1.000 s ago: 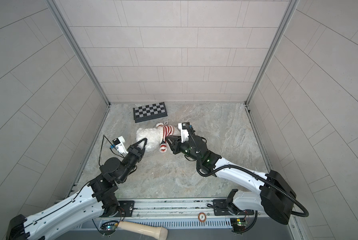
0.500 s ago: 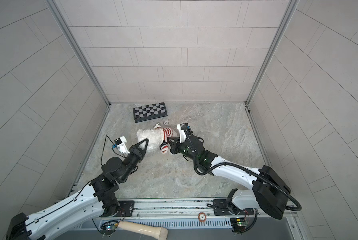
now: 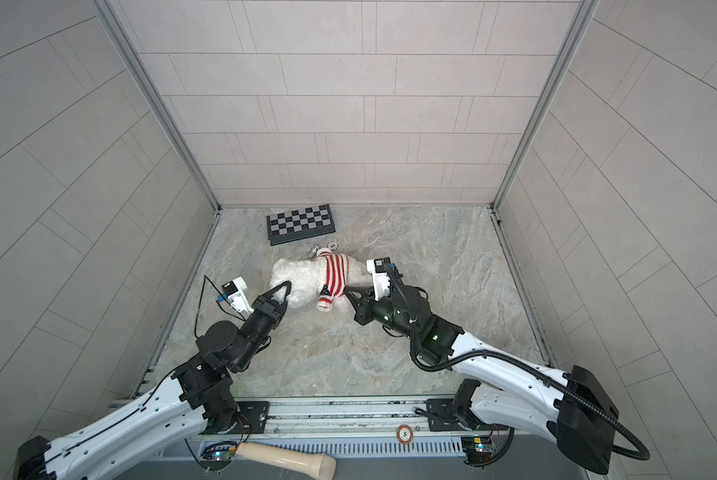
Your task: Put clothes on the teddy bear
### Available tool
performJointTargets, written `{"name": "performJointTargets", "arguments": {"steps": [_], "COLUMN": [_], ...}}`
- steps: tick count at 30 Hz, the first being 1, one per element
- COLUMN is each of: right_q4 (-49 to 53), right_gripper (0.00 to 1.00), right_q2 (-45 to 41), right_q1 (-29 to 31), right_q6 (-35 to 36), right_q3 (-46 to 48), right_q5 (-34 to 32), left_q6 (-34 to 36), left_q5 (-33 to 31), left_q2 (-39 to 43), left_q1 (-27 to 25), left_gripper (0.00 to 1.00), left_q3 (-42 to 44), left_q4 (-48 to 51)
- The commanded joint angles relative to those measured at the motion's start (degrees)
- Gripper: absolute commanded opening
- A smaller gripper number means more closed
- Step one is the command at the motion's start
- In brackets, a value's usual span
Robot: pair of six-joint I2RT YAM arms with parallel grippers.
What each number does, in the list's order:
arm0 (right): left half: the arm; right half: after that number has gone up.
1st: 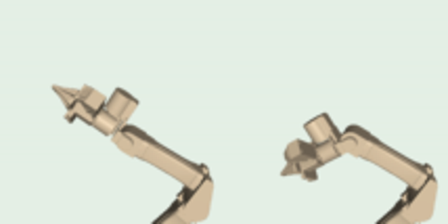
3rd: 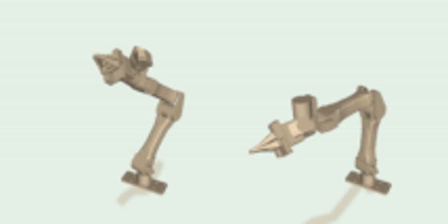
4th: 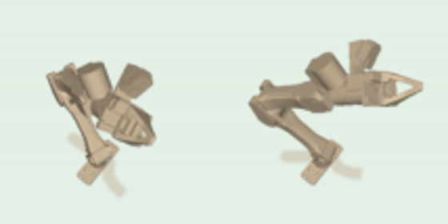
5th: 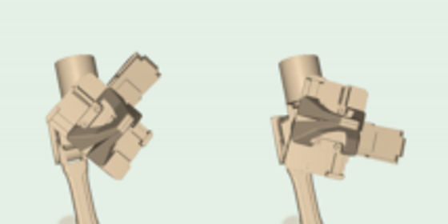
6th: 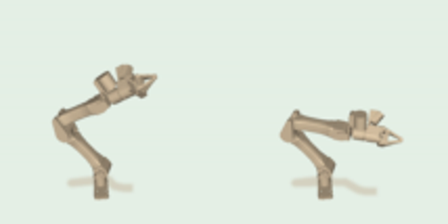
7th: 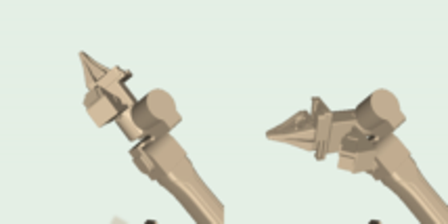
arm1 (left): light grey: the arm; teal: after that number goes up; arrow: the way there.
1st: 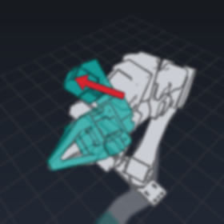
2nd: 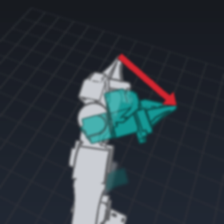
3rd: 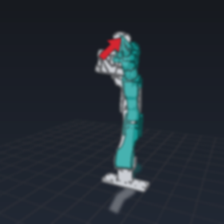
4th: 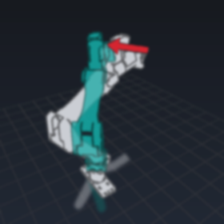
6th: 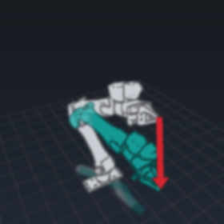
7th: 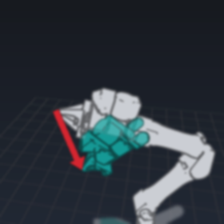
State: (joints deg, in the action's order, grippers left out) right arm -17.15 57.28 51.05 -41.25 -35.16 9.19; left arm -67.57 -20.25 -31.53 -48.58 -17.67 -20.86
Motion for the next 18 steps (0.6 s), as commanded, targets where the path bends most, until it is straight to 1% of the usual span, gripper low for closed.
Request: {"name": "performJointTargets", "arguments": {"steps": [1,4,9,13,18], "right_q4": [5.15,2.25,-6.67,-6.89,-4.09], "right_gripper": [0.00,0.00,0.00,0.00,0.00], "right_q2": [-1.22,-0.11,4.23,5.52,4.05], "right_q1": [3.30,5.66,7.46,8.45,8.55], "right_q6": [1.32,-1.31,-7.62,-9.05,-8.82], "right_q3": [0.04,0.13,3.77,7.63,9.93], "right_q5": [2.06,2.72,2.20,-1.32,-2.16], "left_q6": [0.45,-0.40,-3.03,-4.34,-4.35], "left_q5": [-2.80,-2.68,-2.55,-2.59,-2.56], "left_q2": [-0.83,-3.00,-4.38,-2.48,-0.20], "left_q1": [0.06,0.07,-0.04,-0.06,-0.12], "left_gripper": [0.00,0.00,0.00,0.00,0.00], "left_q3": [1.22,1.94,3.31,3.73,2.57], "left_q4": [-2.19,-5.10,-9.72,-11.16,-9.26]}}
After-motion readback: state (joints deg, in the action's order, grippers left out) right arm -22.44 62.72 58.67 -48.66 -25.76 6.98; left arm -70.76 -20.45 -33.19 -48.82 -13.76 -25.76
